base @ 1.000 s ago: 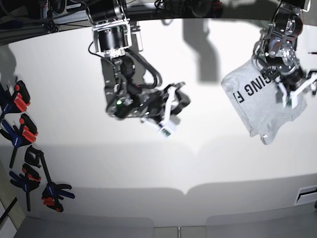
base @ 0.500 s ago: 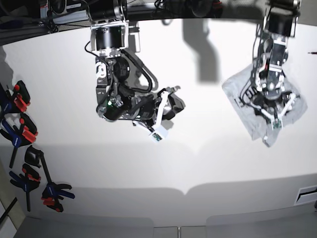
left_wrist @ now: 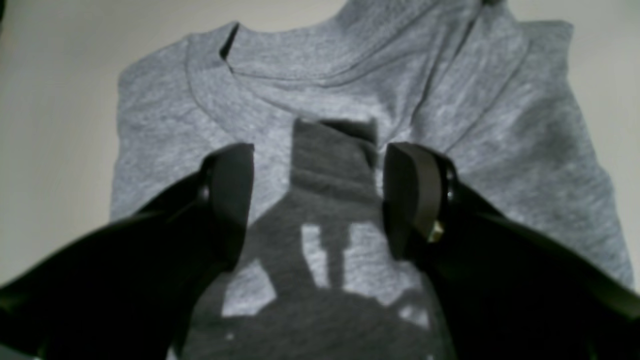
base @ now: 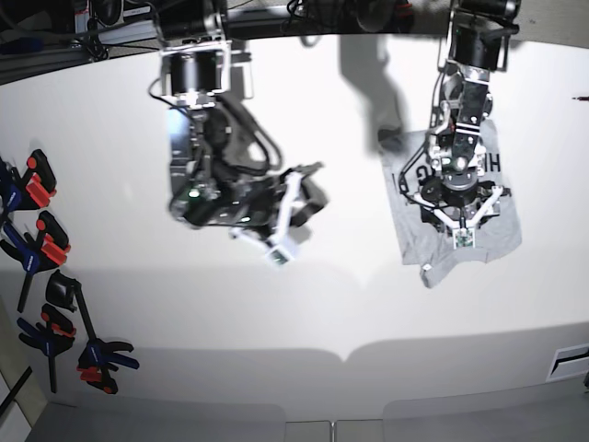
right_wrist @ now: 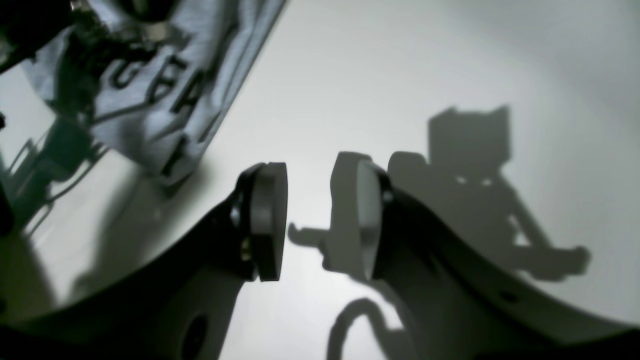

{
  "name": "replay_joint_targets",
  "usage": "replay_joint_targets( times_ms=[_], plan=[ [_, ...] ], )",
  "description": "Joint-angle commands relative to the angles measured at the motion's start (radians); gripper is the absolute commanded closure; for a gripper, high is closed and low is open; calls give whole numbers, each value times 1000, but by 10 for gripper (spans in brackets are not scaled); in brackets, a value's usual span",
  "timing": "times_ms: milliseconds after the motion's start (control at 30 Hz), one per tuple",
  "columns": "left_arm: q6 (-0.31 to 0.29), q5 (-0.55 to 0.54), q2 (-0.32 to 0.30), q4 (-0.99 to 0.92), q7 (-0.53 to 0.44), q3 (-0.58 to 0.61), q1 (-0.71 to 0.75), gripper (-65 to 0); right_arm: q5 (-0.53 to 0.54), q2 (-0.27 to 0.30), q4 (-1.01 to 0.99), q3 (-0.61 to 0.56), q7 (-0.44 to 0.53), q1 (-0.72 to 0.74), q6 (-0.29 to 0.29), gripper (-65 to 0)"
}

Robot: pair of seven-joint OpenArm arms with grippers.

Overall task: Fold the T-shirt properly
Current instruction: 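Lower the shirt onto the table with the left gripper and release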

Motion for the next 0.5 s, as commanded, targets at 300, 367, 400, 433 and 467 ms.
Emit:
replay_joint_targets(
  times_ms=[300,367,400,433,467],
  plan=[
    [-37,-111,4,83,126,4,146,-389,180,150,192,363,-8,29,-1,-222],
    [-37,-148,6,130,143,4,175,-389,227,183,192,414,-44,29,-1,-222],
    [-37,-151,9,153,151,4,190,-389,249,200,192,436,-58,29,-1,-222],
    [-37,-151,13,177,156,4,204,-389,269,215,192,456,-67,29,-1,-222],
    [-37,-152,17,199,162,4,217,-389,286,229,192,474,-74,29,-1,-222]
  ],
)
